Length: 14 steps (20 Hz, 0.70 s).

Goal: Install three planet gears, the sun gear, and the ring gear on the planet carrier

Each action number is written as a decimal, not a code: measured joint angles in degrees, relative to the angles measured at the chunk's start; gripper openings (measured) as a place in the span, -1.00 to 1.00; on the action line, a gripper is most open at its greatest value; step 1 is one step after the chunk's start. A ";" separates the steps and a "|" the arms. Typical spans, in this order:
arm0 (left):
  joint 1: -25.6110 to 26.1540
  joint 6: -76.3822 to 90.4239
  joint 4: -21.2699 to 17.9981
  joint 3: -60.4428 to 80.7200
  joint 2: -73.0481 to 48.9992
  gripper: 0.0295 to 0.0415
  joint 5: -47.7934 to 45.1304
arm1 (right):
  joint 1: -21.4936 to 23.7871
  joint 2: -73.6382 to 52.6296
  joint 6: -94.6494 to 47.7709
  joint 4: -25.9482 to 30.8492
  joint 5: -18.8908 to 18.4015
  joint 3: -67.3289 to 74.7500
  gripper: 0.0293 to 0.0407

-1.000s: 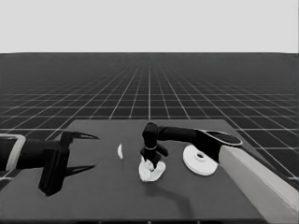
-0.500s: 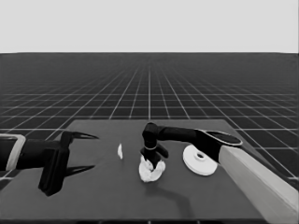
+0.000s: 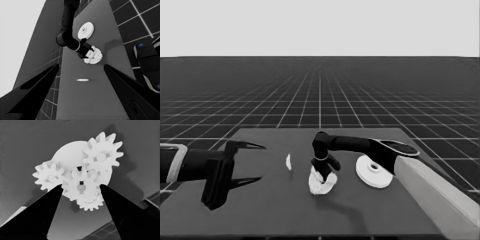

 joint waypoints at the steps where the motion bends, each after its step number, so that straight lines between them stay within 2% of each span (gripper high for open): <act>1: 0.00 0.00 0.00 0.00 0.00 0.49 0.00 | 0.00 0.00 0.60 0.00 0.00 0.00 -0.72; 10: 0.00 0.00 0.00 0.00 0.00 0.49 0.00 | 0.00 0.00 6.00 0.00 0.00 0.00 -0.72; 12: 0.00 0.00 0.00 0.00 0.00 0.49 0.00 | 0.00 0.00 6.57 0.00 0.00 0.00 0.34; 13: 0.00 0.00 0.00 0.00 0.00 0.49 0.00 | 0.01 0.00 6.69 -0.01 0.00 0.00 0.53; 14: 0.00 0.00 0.00 0.00 0.00 0.49 0.00 | 0.01 0.00 6.76 -0.01 0.00 0.00 0.59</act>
